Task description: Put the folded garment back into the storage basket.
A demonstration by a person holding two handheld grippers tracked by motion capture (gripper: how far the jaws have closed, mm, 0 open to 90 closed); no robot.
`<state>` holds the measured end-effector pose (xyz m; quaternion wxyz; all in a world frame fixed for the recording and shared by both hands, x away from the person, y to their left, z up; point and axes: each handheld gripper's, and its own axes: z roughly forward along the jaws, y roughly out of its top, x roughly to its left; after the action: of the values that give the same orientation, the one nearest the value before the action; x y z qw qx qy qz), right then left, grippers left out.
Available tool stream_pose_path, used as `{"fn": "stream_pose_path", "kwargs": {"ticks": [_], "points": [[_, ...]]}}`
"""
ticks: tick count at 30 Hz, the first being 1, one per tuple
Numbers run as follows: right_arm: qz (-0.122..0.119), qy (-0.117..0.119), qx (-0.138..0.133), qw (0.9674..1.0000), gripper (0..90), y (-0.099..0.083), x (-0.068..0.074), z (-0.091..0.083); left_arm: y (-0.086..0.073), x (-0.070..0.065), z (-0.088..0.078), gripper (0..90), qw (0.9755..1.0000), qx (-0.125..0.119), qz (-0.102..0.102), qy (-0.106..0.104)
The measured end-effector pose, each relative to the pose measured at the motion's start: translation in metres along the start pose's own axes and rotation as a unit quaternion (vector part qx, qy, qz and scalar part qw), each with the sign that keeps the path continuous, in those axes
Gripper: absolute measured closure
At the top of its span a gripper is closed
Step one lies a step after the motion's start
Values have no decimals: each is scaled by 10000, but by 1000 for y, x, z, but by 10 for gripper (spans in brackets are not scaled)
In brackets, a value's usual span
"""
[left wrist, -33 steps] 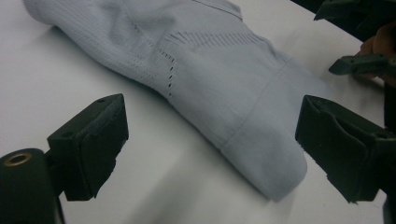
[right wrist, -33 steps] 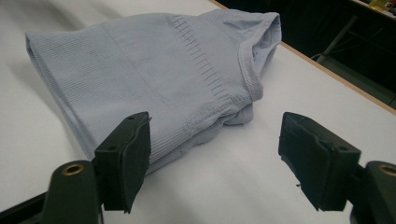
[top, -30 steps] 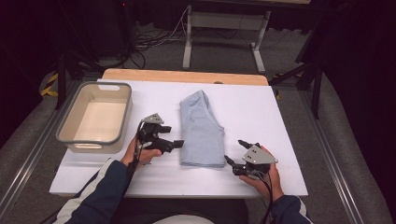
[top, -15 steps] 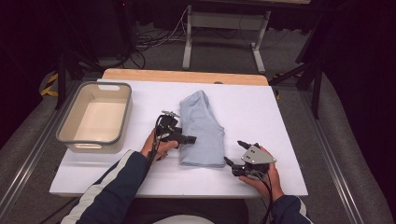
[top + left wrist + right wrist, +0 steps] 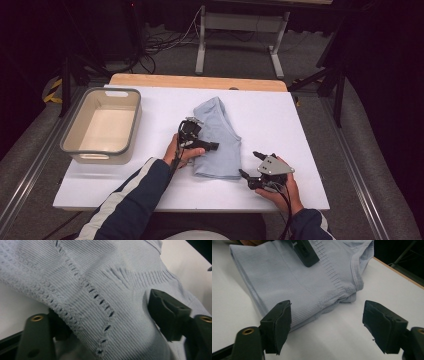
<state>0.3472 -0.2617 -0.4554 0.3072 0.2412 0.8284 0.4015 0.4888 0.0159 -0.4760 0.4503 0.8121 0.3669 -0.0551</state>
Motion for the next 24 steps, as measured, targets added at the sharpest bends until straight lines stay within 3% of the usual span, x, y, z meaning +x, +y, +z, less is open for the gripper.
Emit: {"fn": "stream_pose_path", "kwargs": {"ticks": [7, 12, 18, 24], "points": [[-2, 41, 4, 10000, 243, 0, 0, 1, 1, 2, 1, 523, 9999, -72, 70, 19], [33, 90, 7, 10000, 243, 0, -1, 1, 1, -3, -4, 713, 9990, -392, 170, -114], [211, 102, -36, 9997, 244, -2, -5, -1, 1, -9, -8, 736, 9973, -623, 359, -112], [208, 48, -54, 9998, 244, -3, -7, -4, 1, -17, -16, 741, 9949, -855, 503, -186]]}}
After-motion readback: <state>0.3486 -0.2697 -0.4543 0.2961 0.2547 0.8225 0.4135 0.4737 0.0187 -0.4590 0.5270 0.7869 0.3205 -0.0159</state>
